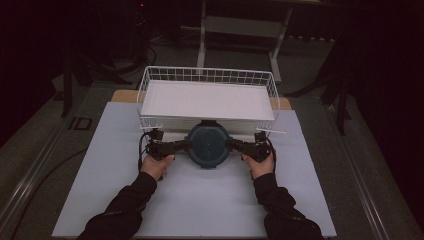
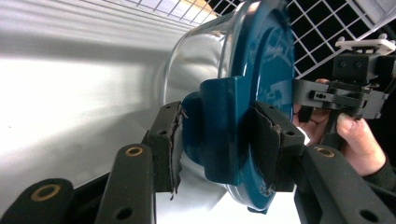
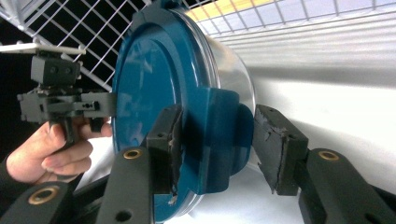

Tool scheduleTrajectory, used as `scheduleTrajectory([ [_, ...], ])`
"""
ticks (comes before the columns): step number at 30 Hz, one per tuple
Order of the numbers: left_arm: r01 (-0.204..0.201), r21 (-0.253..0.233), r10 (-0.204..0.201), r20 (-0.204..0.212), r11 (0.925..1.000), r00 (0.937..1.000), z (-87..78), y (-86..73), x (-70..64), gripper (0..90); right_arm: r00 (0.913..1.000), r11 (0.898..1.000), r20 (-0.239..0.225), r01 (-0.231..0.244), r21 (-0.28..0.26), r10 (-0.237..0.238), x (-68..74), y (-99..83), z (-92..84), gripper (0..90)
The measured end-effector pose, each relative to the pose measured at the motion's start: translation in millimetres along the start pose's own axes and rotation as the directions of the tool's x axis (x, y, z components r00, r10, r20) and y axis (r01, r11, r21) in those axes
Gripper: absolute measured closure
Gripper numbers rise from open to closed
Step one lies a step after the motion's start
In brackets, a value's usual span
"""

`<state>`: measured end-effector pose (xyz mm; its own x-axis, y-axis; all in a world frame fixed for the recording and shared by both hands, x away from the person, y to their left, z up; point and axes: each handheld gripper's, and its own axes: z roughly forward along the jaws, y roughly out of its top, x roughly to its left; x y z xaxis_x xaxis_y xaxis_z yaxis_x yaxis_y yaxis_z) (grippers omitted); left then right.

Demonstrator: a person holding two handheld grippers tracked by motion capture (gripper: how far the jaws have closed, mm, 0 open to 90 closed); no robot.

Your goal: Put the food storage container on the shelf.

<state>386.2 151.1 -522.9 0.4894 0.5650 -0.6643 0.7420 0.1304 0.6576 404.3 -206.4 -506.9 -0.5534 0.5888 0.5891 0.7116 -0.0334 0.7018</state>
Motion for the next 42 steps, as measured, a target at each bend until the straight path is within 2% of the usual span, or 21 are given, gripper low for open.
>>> scheduleTrajectory([
  [1,-0.001,-0.003,0.001,0.002,1.0,1.0,0.6,-0.2,0.7,53.9,1.0,1.0,0.007,0.007,-0.003,-0.007,0.0,-0.3,0.6,51.8],
  [3,-0.025,-0.015,0.025,-0.026,0.9996,0.9994,0.3,-0.4,-0.4,52.0,0.9996,1.0,0.025,0.016,-0.003,-0.016,1.5,-1.2,1.4,50.7],
  [5,-0.025,-0.015,0.025,-0.026,0.9996,0.9994,0.3,-0.4,-0.4,51.2,0.9992,1.0,0.032,0.024,-0.006,-0.024,2.2,-1.7,2.0,50.7],
  [6,-0.007,-0.037,0.006,-0.042,0.9993,0.9991,1.3,1.7,-1.2,50.4,0.9971,0.998,0.051,0.058,-0.027,-0.057,2.6,-1.1,3.8,49.5],
  [8,-0.003,-0.045,0.001,-0.053,0.999,0.9986,2.2,2.7,-1.4,50.1,0.9941,0.997,0.082,0.074,-0.031,-0.071,4.7,-0.3,4.4,46.4],
  [11,-0.021,-0.062,0.016,-0.079,0.9979,0.9968,3.4,2.5,-1.4,45.0,0.9915,0.996,0.105,0.081,-0.042,-0.076,5.6,0.3,5.5,42.8],
  [14,-0.053,-0.067,0.045,-0.111,0.9963,0.9928,4.3,3.8,-2.8,39.9,0.985,0.994,0.144,0.103,-0.047,-0.095,5.7,1.5,7.1,35.1],
  [17,-0.054,-0.074,0.044,-0.13,0.9958,0.9906,5.2,4.5,-4.6,38.3,0.9839,0.993,0.15,0.105,-0.047,-0.097,5.4,2.9,7.9,34.5],
  [21,-0.053,-0.049,0.046,-0.147,0.9974,0.9881,5.1,8.2,-6.9,36.4,0.9836,0.994,0.155,0.099,-0.042,-0.091,6.8,4.9,8.6,35.3],
  [23,-0.051,-0.053,0.043,-0.134,0.9973,0.99,3.9,8.4,-7.4,36.3,0.9813,0.993,0.165,0.107,-0.041,-0.099,8.0,4.4,8.0,34.5],
  [25,-0.055,-0.054,0.048,-0.13,0.997,0.9904,3.3,8.4,-8.4,30.7,0.9801,0.993,0.168,0.115,-0.042,-0.106,10.1,4.1,7.1,33.8],
  [26,-0.079,-0.05,0.073,-0.114,0.9957,0.9908,1.1,7.7,-11.0,29.3,0.9813,0.993,0.163,0.111,-0.045,-0.103,11.7,4.1,6.4,33.2],
  [27,-0.092,-0.042,0.086,-0.122,0.9949,0.9887,0.3,7.4,-13.0,27.6,0.9816,0.993,0.159,0.114,-0.044,-0.105,12.8,4.1,5.7,33.1],
  [29,-0.104,-0.029,0.1,-0.115,0.9942,0.9883,-1.9,6.2,-16.3,25.1,0.9834,0.994,0.155,0.101,-0.04,-0.094,17.4,3.2,3.1,32.8],
  [31,-0.118,-0.022,0.115,-0.108,0.9928,0.9876,-4.6,5.3,-19.2,21.5,0.9827,0.992,0.144,0.123,-0.04,-0.116,21.4,2.6,1.0,32.3],
  [33,-0.105,-0.01,0.104,-0.075,0.9945,0.9918,-7.9,5.2,-20.1,16.3,0.9819,0.99,0.141,0.133,-0.039,-0.127,25.9,2.0,-1.7,31.9],
  [37,-0.119,0.021,0.12,-0.042,0.9927,0.9919,-16.0,2.8,-26.2,8.7,0.9815,0.988,0.133,0.145,-0.046,-0.138,34.8,1.4,-9.3,32.2],
  [39,-0.148,0.042,0.149,-0.037,0.9881,0.9881,-20.6,0.6,-30.3,2.8,0.9806,0.986,0.125,0.158,-0.048,-0.151,38.9,0.6,-12.5,33.1],
  [40,-0.148,0.042,0.149,-0.037,0.9881,0.9881,-20.6,0.6,-30.3,1.3,0.9806,0.986,0.125,0.158,-0.048,-0.151,38.9,0.6,-12.5,33.1],
  [41,-0.174,0.067,0.178,-0.053,0.9825,0.9827,-25.1,-2.6,-34.8,1.3,0.9824,0.987,0.11,0.156,-0.037,-0.151,43.3,-1.3,-15.0,36.4],
  [42,-0.173,0.078,0.177,-0.049,0.9818,0.983,-27.4,-4.2,-36.1,0.5,0.9816,0.986,0.109,0.162,-0.035,-0.157,45.5,-2.5,-15.9,37.2],
])
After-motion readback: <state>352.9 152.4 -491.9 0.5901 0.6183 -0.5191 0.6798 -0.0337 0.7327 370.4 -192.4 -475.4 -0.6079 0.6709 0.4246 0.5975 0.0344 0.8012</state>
